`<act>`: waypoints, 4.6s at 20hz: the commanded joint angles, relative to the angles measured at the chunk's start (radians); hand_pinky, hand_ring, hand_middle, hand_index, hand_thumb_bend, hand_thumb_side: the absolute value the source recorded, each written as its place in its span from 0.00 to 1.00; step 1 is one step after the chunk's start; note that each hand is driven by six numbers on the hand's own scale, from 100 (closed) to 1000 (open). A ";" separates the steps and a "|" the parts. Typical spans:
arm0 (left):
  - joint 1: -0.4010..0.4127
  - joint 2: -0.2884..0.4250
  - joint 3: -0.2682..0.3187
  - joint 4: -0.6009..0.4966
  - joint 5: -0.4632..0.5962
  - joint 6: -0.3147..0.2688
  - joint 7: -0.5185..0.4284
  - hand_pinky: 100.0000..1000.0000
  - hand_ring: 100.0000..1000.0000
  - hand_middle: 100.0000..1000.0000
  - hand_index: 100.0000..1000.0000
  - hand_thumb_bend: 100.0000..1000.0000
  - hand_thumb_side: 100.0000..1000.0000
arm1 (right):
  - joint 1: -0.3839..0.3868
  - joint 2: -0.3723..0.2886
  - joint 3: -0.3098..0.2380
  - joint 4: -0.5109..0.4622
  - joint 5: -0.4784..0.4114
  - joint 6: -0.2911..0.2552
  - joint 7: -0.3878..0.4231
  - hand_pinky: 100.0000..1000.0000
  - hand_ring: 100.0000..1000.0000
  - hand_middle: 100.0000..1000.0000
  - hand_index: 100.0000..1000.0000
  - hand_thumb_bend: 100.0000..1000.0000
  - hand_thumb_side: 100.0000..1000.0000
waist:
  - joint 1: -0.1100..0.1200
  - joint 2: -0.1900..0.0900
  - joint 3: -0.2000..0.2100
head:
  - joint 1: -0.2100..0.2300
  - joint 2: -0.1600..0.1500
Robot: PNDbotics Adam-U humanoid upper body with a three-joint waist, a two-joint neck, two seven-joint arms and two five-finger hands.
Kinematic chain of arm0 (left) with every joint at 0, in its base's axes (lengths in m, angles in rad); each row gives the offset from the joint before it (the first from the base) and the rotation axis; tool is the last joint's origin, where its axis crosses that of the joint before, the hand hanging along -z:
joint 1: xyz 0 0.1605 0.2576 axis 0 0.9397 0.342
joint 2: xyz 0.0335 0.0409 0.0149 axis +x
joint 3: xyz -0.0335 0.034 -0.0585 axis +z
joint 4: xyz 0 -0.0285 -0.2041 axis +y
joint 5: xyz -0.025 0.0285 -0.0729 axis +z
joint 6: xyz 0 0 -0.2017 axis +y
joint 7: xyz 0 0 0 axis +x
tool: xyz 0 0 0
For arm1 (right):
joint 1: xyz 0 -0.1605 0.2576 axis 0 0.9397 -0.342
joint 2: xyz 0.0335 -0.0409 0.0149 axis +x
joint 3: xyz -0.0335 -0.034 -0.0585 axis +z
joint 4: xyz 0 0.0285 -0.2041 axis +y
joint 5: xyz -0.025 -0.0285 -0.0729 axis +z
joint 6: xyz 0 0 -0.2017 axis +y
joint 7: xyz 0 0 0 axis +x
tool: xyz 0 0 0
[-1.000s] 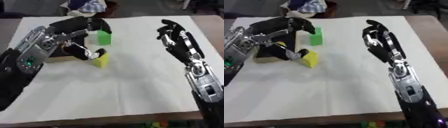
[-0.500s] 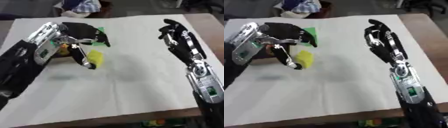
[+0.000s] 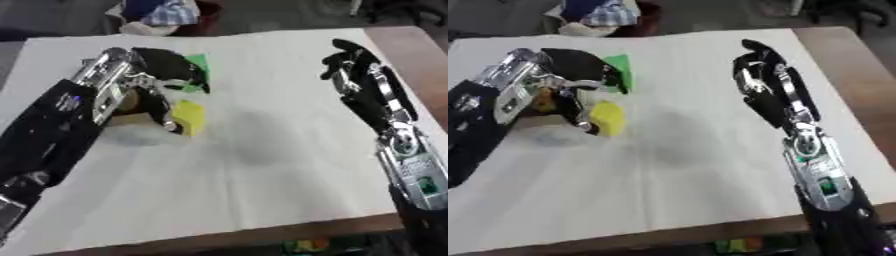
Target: Pick up objects on the table and place them in the box.
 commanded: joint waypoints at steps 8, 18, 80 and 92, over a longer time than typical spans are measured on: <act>-0.007 -0.024 0.058 0.094 -0.069 -0.022 0.047 0.76 0.71 0.68 0.80 0.41 0.21 | -0.009 -0.003 -0.004 -0.020 -0.007 0.000 -0.006 0.72 0.58 0.63 0.88 0.00 0.62 | 0.013 -0.012 -0.006 | 0.005 0.005; 0.024 0.012 0.114 0.059 0.160 0.064 0.156 0.72 0.57 0.48 0.63 0.10 0.09 | -0.007 -0.003 -0.007 -0.018 -0.009 0.002 -0.010 0.72 0.58 0.63 0.88 0.00 0.63 | 0.008 -0.011 0.001 | -0.002 0.005; -0.147 -0.019 0.335 0.421 0.060 0.332 0.381 0.82 0.79 0.80 0.90 0.53 0.81 | -0.030 0.005 0.009 0.004 -0.031 0.001 0.006 0.72 0.58 0.62 0.89 0.00 0.64 | 0.006 0.031 -0.119 | 0.014 0.005; -0.129 -0.031 0.327 0.437 0.002 0.314 0.362 0.71 0.55 0.55 0.75 0.34 0.39 | -0.028 0.005 0.008 0.005 -0.033 0.000 0.006 0.72 0.58 0.62 0.89 0.00 0.65 | 0.015 0.032 -0.130 | 0.008 0.005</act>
